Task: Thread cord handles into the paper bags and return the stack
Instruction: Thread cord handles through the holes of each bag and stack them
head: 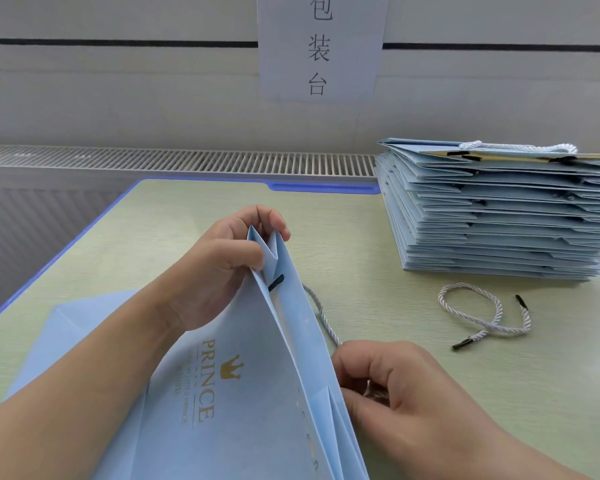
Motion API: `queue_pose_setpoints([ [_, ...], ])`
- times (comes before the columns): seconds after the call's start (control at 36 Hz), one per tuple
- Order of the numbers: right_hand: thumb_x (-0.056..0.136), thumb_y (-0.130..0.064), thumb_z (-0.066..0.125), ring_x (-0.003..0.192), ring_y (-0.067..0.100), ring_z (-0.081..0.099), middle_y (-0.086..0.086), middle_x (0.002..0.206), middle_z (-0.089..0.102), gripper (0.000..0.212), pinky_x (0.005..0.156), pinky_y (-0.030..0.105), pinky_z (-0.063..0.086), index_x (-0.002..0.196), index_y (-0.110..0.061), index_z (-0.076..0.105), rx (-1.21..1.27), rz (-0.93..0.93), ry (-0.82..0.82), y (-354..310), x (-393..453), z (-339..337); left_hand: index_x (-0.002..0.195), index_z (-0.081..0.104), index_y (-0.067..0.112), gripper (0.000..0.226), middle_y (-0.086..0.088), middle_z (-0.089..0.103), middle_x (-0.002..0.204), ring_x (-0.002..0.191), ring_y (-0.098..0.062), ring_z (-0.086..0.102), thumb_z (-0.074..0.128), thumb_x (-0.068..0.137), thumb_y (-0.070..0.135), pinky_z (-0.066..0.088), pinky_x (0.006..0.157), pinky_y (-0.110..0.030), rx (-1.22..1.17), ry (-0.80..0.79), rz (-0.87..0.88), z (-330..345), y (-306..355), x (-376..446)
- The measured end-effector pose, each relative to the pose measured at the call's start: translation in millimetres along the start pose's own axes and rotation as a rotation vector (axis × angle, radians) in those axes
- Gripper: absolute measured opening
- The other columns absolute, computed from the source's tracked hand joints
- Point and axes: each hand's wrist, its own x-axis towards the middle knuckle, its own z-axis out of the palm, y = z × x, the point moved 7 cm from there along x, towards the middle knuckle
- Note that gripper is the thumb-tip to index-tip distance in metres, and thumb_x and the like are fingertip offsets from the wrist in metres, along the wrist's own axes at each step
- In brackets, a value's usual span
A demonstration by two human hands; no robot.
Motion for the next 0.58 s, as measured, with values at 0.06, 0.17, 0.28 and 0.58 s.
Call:
queue_pose_setpoints([
  [0.06,0.073,-0.045,0.055,0.06,0.003,0.051,-0.01,0.073,0.06,0.024,0.057,0.021,0.039,0.089,-0.03,0.062,-0.13,-0.061,0.089,-5.8,-1.8,-5.2,0.083,0.056,0.011,0.038,-0.006,0.047,0.079,0.06,-0.018,0.046,0.04,0.053,-0.004,0.035,0.064,-0.036,0.019,-0.003,-0.006,0.9,-0.8,0.0],
  [0.17,0.073,-0.047,0.045,0.065,0.005,0.051,-0.013,0.075,0.053,0.02,0.057,0.026,0.044,0.086,-0.034,0.054,-0.338,-0.228,0.163,-16.3,-5.2,-8.5,0.089,0.055,0.011,0.039,-0.005,0.046,0.079,0.062,-0.02,0.045,0.042,0.055,-0.004,0.035,0.063,-0.036,0.079,-0.014,-0.008,3.1,-1.6,-0.4],
  [0.28,0.075,-0.039,0.047,0.062,0.0,0.047,-0.012,0.075,0.052,0.015,0.055,0.027,0.044,0.085,-0.031,0.054,-0.395,-0.261,0.14,-16.5,-5.7,-9.1,0.095,0.052,0.012,0.043,0.003,0.049,0.078,0.062,-0.016,0.046,0.045,0.056,-0.004,0.038,0.059,-0.032,0.135,-0.033,-0.006,4.5,-2.5,-0.6],
  [0.58,0.074,-0.021,0.065,0.057,0.008,0.052,0.006,0.06,0.065,0.011,0.057,0.023,0.04,0.067,-0.015,0.07,0.204,0.0,-0.024,-3.5,1.7,0.8,0.094,0.052,0.012,0.043,0.001,0.049,0.08,0.063,-0.016,0.046,0.043,0.056,-0.005,0.038,0.059,-0.031,0.113,-0.021,0.028,0.5,4.4,-3.8],
])
